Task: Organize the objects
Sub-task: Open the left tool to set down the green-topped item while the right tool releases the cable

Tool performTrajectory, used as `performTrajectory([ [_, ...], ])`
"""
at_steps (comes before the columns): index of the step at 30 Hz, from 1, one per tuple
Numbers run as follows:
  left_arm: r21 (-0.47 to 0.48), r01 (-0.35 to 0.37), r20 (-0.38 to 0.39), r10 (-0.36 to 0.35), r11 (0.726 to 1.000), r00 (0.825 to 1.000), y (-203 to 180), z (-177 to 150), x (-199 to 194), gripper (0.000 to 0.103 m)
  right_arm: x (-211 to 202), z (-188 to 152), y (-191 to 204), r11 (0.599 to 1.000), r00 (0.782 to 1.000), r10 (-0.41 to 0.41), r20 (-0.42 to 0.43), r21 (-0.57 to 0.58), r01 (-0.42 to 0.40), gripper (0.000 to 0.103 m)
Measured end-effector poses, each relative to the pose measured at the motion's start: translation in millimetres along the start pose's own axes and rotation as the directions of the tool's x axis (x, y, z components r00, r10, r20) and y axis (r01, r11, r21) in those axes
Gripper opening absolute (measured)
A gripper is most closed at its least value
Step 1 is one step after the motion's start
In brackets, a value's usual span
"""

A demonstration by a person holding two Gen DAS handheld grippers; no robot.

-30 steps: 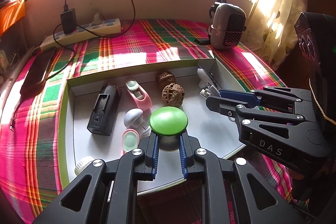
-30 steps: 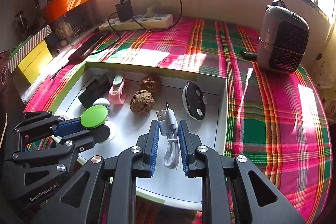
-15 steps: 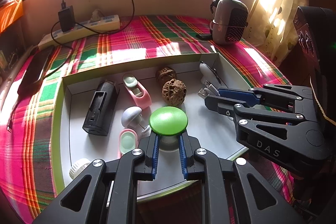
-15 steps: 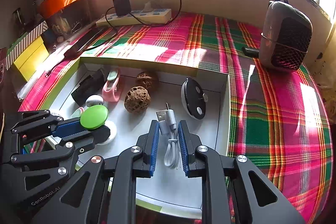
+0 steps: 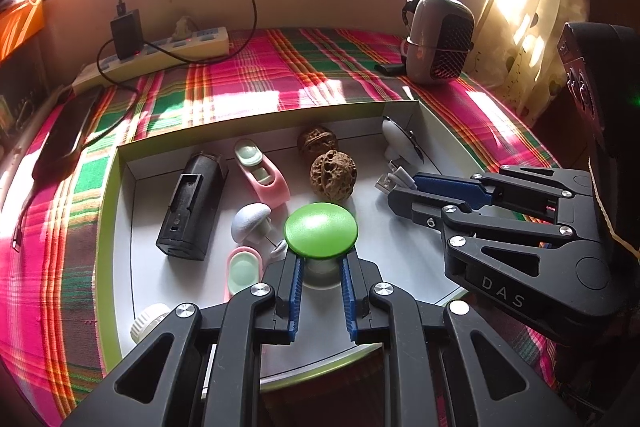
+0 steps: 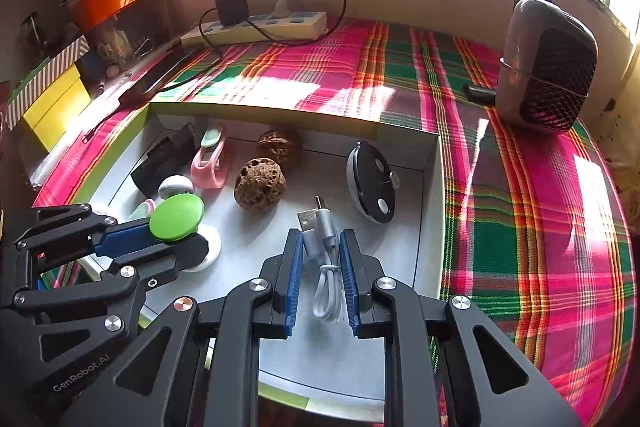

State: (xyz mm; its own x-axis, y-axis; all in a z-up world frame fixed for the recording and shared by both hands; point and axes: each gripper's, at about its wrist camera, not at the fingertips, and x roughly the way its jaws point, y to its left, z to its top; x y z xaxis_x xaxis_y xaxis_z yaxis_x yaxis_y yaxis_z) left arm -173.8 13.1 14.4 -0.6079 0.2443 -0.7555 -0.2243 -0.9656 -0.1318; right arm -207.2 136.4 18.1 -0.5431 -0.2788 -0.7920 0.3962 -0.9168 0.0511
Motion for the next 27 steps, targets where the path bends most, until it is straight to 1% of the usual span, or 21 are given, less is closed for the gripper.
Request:
performTrajectory([
  [14,0.005,-0.008,-0.004,0.008,1.0,1.0,-1.4,-1.5,0.7,0.017,-0.9,-0.6,1.1,1.0,1.0,-0.006,-0.001,0.003,0.006,0.02],
  [18,0.007,-0.008,-0.008,0.008,1.0,1.0,-1.7,-2.5,0.9,0.023,-0.9,-0.6,0.9,1.0,1.0,-0.006,0.0,0.002,0.006,0.02],
  [22,0.009,-0.012,-0.007,0.012,1.0,1.0,-2.4,-2.7,-0.1,0.026,-0.5,-1.0,1.6,1.0,1.0,-0.009,-0.001,0.002,0.009,0.021],
  [24,0.008,-0.01,-0.007,0.01,1.0,1.0,-2.4,-2.7,-0.2,0.027,-0.7,-1.2,1.5,1.0,1.0,-0.008,0.0,0.004,0.008,0.025],
  [27,0.008,-0.012,-0.006,0.012,1.0,1.0,-2.7,-2.6,-0.9,0.029,-1.9,-1.9,2.3,1.0,1.0,-0.009,0.003,0.003,0.009,0.027],
])
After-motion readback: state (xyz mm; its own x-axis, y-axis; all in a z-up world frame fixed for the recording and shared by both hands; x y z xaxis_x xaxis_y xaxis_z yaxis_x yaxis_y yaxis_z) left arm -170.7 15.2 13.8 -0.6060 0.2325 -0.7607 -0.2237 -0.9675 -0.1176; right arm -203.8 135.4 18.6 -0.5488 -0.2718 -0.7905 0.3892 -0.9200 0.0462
